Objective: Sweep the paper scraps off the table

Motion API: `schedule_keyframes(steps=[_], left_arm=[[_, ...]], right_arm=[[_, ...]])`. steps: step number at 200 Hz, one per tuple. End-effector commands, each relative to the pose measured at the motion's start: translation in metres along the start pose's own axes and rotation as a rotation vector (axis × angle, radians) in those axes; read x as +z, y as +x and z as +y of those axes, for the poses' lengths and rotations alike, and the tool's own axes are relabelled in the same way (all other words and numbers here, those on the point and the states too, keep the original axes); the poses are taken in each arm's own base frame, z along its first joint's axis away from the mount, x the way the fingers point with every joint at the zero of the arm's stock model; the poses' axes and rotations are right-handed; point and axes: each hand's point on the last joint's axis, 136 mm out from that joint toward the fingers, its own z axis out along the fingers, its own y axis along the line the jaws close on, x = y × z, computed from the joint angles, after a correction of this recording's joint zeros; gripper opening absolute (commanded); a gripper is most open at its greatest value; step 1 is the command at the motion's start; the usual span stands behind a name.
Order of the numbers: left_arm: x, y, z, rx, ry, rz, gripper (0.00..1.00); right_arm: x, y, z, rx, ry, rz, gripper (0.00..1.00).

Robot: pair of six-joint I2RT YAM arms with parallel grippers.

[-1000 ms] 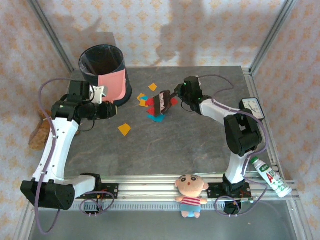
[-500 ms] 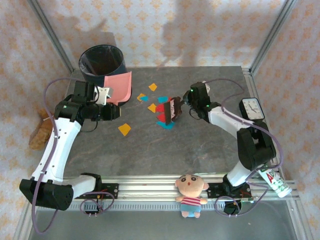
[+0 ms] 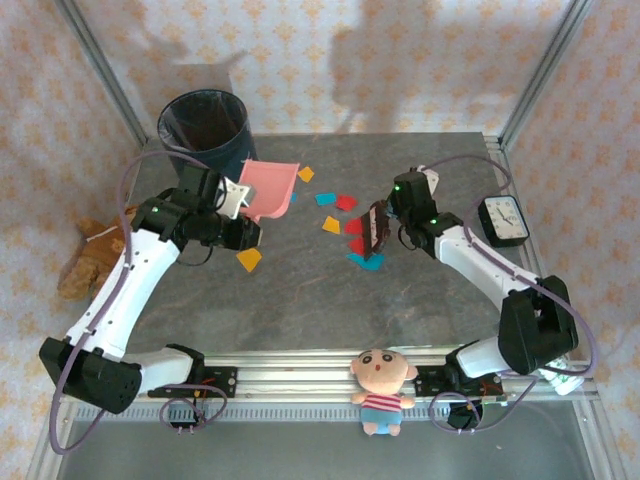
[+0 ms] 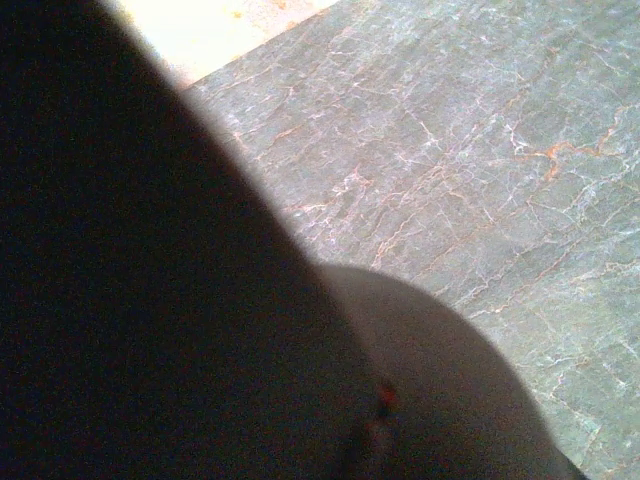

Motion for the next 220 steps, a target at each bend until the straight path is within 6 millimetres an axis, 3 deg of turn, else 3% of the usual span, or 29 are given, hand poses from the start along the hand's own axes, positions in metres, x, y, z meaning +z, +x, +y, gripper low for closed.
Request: schedule_keyframes(steps=[1, 39, 101, 167, 220], left_arm=[[0.012, 0.017, 0.001, 0.073, -0.030, 0.076, 0.00], [0.034, 0.034, -0.006, 0.177, -0.078, 0.171, 0.00], [0.067, 0.061, -0.014, 0.325, -0.140, 0.387, 0.00], [0.098, 0.087, -0.023, 0.458, -0.150, 0.592, 0.00], [0.119, 0.101, -0.023, 0.537, -0.190, 0.743, 0.00]], right_arm=[[-0.014, -0.011, 0.008, -0.042, -0.046, -0.021, 0.00], [-0.036, -0.030, 0.030, -0.074, -0.150, -0.058, 0.00], [-0.061, -0.040, -0.008, -0.258, 0.002, -0.139, 0.00], [-0.072, -0.024, -0.029, -0.488, 0.042, -0.131, 0.00], [-0.064, -0.007, -0.021, -0.505, -0.020, -0.097, 0.00]])
